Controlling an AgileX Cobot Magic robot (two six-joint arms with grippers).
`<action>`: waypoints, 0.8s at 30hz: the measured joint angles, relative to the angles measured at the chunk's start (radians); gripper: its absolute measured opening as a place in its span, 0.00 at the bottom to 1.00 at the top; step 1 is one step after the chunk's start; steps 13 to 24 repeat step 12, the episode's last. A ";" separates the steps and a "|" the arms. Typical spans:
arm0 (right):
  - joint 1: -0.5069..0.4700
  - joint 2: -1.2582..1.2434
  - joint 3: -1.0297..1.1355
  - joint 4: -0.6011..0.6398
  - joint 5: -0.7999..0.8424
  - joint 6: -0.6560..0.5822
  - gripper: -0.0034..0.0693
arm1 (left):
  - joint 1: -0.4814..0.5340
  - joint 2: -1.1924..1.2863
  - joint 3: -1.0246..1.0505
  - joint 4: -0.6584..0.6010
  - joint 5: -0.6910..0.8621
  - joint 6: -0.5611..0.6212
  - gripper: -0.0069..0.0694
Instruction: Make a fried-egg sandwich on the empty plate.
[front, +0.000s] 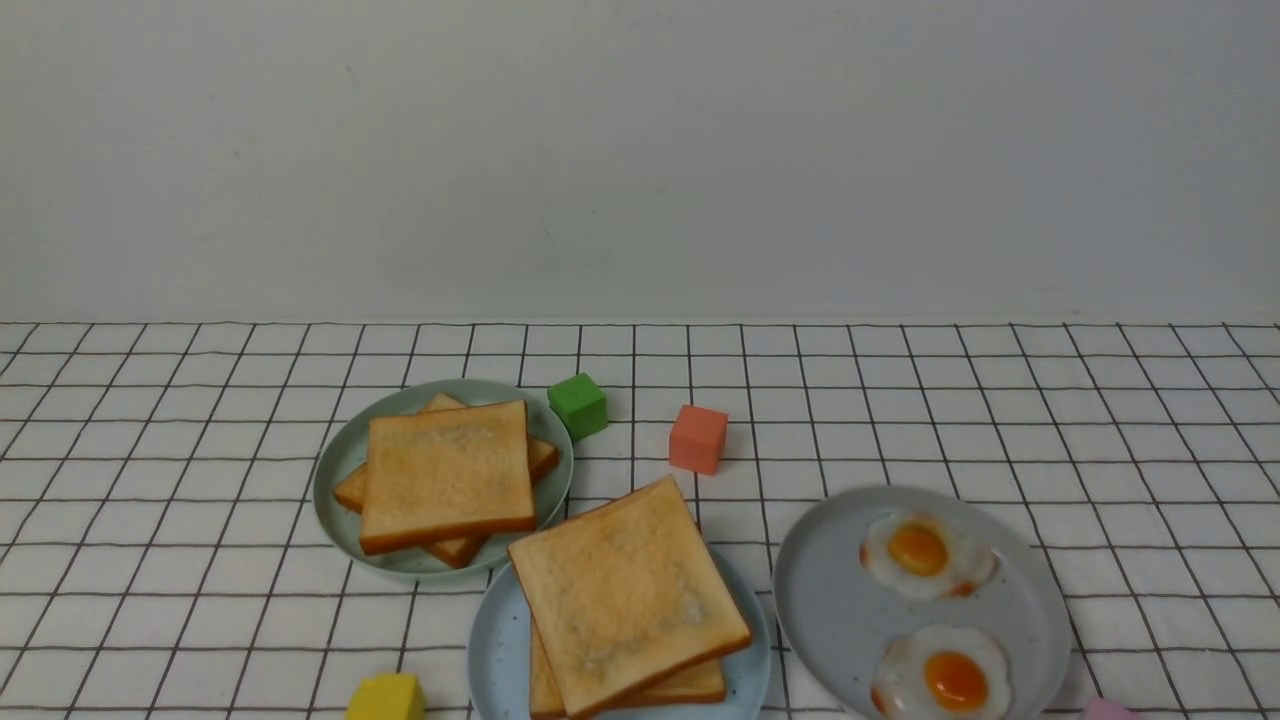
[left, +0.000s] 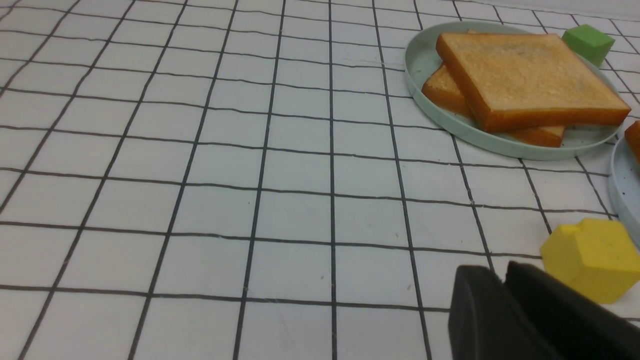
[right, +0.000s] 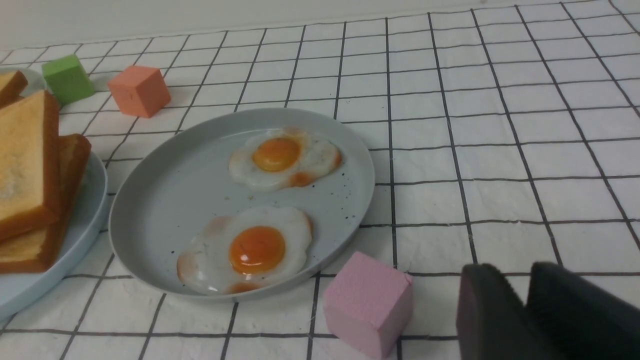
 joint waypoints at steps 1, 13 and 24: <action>0.000 0.000 0.000 0.000 0.000 0.000 0.26 | 0.000 0.000 0.000 0.000 0.000 0.000 0.20; 0.000 0.000 0.000 0.000 0.000 0.000 0.27 | 0.000 0.000 0.000 0.000 0.000 0.000 0.21; 0.000 0.000 0.000 0.000 0.000 0.000 0.27 | 0.000 0.000 0.000 0.000 0.000 0.000 0.21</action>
